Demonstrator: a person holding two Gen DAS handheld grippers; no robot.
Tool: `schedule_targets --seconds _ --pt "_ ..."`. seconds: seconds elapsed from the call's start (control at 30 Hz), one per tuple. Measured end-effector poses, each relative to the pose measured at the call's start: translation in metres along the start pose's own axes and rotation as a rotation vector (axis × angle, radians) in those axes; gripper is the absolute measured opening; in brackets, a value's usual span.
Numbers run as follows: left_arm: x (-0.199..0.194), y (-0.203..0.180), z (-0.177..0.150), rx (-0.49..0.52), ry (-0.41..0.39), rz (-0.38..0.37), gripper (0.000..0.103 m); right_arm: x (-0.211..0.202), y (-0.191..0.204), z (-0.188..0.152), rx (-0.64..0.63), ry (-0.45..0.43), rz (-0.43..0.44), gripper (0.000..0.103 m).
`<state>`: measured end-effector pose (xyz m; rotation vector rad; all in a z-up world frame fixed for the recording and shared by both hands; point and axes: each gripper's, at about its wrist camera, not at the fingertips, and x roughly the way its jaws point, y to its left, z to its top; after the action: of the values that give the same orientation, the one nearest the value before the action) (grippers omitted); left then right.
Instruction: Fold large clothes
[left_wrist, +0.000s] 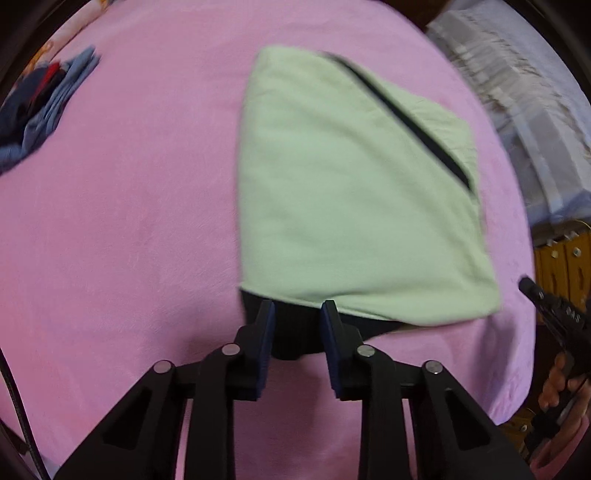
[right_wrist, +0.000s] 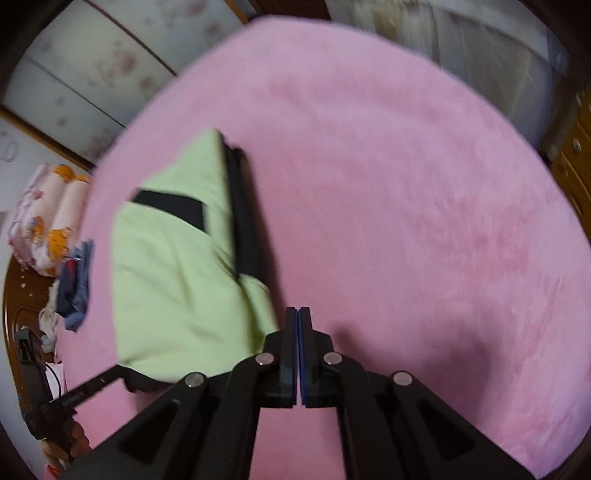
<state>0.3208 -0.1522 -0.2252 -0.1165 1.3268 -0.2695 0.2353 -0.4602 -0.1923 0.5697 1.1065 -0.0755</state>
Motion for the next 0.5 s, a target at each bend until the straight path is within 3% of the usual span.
schedule_targets --seconds 0.13,0.33,0.5 --pt "-0.006 -0.026 0.006 0.057 -0.002 -0.049 0.009 -0.007 0.025 0.001 -0.097 -0.037 0.138 0.000" --pt "0.017 -0.050 0.014 0.082 0.063 -0.076 0.007 0.028 0.082 -0.027 -0.223 0.088 0.243 0.000" --pt "0.046 -0.054 0.023 0.082 0.106 -0.078 0.007 0.062 0.112 -0.046 -0.240 0.179 0.296 0.000"
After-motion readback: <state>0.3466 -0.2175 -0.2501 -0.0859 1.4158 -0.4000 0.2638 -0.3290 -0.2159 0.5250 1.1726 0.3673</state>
